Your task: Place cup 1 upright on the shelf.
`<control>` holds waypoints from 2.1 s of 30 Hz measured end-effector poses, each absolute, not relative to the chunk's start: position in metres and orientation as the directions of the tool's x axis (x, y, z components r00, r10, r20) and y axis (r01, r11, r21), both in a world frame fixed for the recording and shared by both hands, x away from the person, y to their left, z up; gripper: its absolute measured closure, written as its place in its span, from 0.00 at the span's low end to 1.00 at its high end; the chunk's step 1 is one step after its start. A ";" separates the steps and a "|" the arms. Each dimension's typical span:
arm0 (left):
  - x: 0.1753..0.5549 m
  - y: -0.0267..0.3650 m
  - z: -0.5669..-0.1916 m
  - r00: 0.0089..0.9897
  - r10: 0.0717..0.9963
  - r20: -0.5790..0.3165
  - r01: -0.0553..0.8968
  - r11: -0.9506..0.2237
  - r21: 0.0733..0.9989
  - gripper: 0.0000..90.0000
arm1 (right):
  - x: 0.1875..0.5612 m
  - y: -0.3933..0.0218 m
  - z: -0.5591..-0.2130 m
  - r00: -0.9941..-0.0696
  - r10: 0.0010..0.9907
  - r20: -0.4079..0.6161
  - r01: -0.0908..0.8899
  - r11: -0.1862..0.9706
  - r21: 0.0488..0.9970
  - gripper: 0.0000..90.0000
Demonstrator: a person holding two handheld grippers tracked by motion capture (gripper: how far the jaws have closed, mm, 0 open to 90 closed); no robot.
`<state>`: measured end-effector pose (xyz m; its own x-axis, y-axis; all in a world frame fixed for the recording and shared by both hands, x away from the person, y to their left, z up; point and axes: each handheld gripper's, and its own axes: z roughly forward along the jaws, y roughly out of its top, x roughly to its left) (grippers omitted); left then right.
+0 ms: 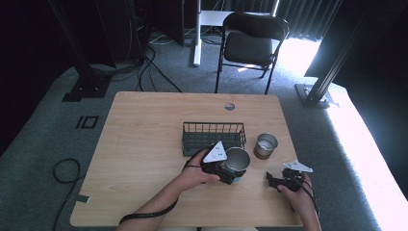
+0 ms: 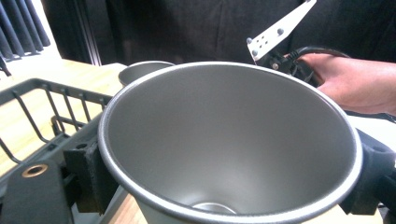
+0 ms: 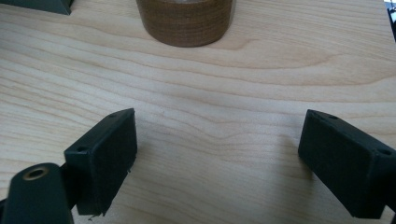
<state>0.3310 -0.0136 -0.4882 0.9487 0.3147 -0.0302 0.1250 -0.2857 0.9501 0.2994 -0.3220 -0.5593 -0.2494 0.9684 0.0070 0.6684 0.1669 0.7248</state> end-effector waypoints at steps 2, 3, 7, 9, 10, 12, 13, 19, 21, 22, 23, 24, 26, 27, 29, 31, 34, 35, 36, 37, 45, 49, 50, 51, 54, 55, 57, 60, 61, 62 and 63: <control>0.331 -0.011 -0.485 0.948 0.317 -0.029 0.124 -0.285 0.951 0.15 | 0.299 -0.322 -0.559 -0.249 0.968 0.008 0.668 0.166 0.725 0.12; 0.332 -0.010 -0.484 0.948 0.318 -0.029 0.123 -0.279 0.952 0.15 | 0.299 -0.322 -0.559 -0.249 0.969 0.008 0.669 0.166 0.725 0.12; 0.335 -0.003 -0.475 0.945 0.326 -0.022 0.116 -0.273 0.955 0.15 | 0.299 -0.322 -0.559 -0.249 0.969 0.009 0.670 0.165 0.724 0.12; 0.336 0.000 -0.471 0.944 0.329 -0.020 0.112 -0.263 0.958 0.15 | 0.299 -0.322 -0.559 -0.249 0.969 0.009 0.670 0.165 0.724 0.13; 0.337 0.002 -0.468 0.944 0.328 -0.018 0.110 -0.262 0.959 0.15 | 0.299 -0.322 -0.559 -0.249 0.968 0.008 0.669 0.167 0.724 0.12; 0.339 0.006 -0.463 0.941 0.337 -0.007 0.099 -0.257 0.961 0.15 | 0.299 -0.322 -0.559 -0.250 0.968 0.007 0.669 0.167 0.725 0.12; 0.340 0.008 -0.461 0.941 0.339 -0.008 0.099 -0.251 0.963 0.15 | 0.299 -0.322 -0.559 -0.250 0.968 0.006 0.668 0.168 0.725 0.12; 0.347 0.018 -0.449 0.931 0.365 0.001 0.094 -0.241 0.966 0.15 | 0.299 -0.322 -0.559 -0.250 0.968 0.006 0.669 0.168 0.724 0.13; 0.350 0.021 -0.445 0.930 0.368 0.008 0.085 -0.235 0.968 0.15 | 0.299 -0.322 -0.559 -0.250 0.968 0.006 0.669 0.168 0.724 0.13; 0.351 0.023 -0.443 0.930 0.368 0.003 0.088 -0.228 0.970 0.15 | 0.299 -0.322 -0.559 -0.250 0.968 0.006 0.669 0.168 0.724 0.12; 0.353 0.024 -0.441 0.928 0.372 0.006 0.085 -0.226 0.970 0.15 | 0.299 -0.322 -0.559 -0.250 0.968 0.006 0.669 0.168 0.724 0.12; 0.355 0.026 -0.438 0.927 0.376 0.010 0.081 -0.225 0.971 0.15 | 0.299 -0.322 -0.559 -0.250 0.968 0.006 0.669 0.168 0.724 0.13; 0.358 0.029 -0.433 0.923 0.384 0.013 0.078 -0.220 0.972 0.15 | 0.299 -0.322 -0.559 -0.251 0.968 0.006 0.669 0.169 0.724 0.13; 0.360 0.031 -0.430 0.922 0.387 0.019 0.071 -0.218 0.973 0.15 | 0.299 -0.322 -0.559 -0.251 0.968 0.006 0.669 0.169 0.724 0.13; 0.364 0.035 -0.426 0.917 0.398 0.019 0.071 -0.210 0.975 0.15 | 0.299 -0.322 -0.559 -0.251 0.968 0.006 0.668 0.168 0.725 0.12; 0.367 0.039 -0.422 0.912 0.409 0.017 0.073 -0.202 0.977 0.15 | 0.299 -0.322 -0.559 -0.250 0.968 0.007 0.669 0.167 0.725 0.13; 0.374 0.046 -0.418 0.904 0.428 0.014 0.075 -0.189 0.979 0.15 | 0.299 -0.322 -0.559 -0.249 0.968 0.007 0.669 0.167 0.724 0.13; 0.376 0.048 -0.417 0.902 0.431 0.015 0.075 -0.190 0.979 0.15 | 0.299 -0.322 -0.559 -0.250 0.968 0.006 0.668 0.168 0.725 0.13; 0.378 0.050 -0.416 0.898 0.439 0.016 0.074 -0.188 0.979 0.15 | 0.299 -0.322 -0.559 -0.250 0.968 0.006 0.668 0.168 0.725 0.12; 0.380 0.052 -0.415 0.896 0.444 0.016 0.075 -0.186 0.980 0.15 | 0.299 -0.322 -0.559 -0.250 0.968 0.006 0.668 0.168 0.725 0.12; 0.396 0.067 -0.414 0.874 0.485 0.014 0.087 -0.185 0.979 0.15 | 0.299 -0.322 -0.559 -0.250 0.968 0.006 0.668 0.168 0.725 0.13; 0.404 0.073 -0.415 0.863 0.506 0.002 0.098 -0.170 0.980 0.15 | 0.299 -0.322 -0.559 -0.250 0.968 0.006 0.668 0.168 0.725 0.13; 0.406 0.075 -0.415 0.860 0.510 -0.001 0.102 -0.169 0.980 0.15 | 0.299 -0.322 -0.559 -0.249 0.968 0.007 0.670 0.167 0.724 0.13; 0.408 0.076 -0.415 0.858 0.514 0.001 0.101 -0.171 0.980 0.15 | 0.299 -0.322 -0.559 -0.249 0.968 0.007 0.670 0.167 0.724 0.13; 0.415 0.079 -0.418 0.850 0.527 0.000 0.105 -0.170 0.980 0.15 | 0.299 -0.322 -0.559 -0.250 0.968 0.007 0.669 0.167 0.724 0.13; 0.418 0.080 -0.419 0.847 0.532 -0.001 0.107 -0.168 0.980 0.15 | 0.299 -0.322 -0.559 -0.249 0.968 0.007 0.670 0.167 0.724 0.13; 0.422 0.082 -0.421 0.842 0.540 -0.005 0.110 -0.162 0.981 0.15 | 0.299 -0.322 -0.559 -0.249 0.968 0.007 0.670 0.167 0.724 0.13; 0.432 0.085 -0.429 0.832 0.554 -0.012 0.118 -0.157 0.980 0.15 | 0.299 -0.322 -0.559 -0.249 0.968 0.007 0.670 0.167 0.724 0.13; 0.432 0.085 -0.429 0.832 0.554 -0.012 0.118 -0.157 0.980 0.15 | 0.299 -0.322 -0.559 -0.249 0.968 0.007 0.670 0.167 0.724 0.13; 0.434 0.086 -0.431 0.831 0.557 -0.017 0.125 -0.158 0.979 0.15 | 0.299 -0.322 -0.559 -0.249 0.968 0.007 0.670 0.167 0.724 0.13; 0.436 0.087 -0.434 0.826 0.563 -0.017 0.129 -0.159 0.979 0.15 | 0.299 -0.322 -0.559 -0.249 0.968 0.007 0.670 0.167 0.724 0.13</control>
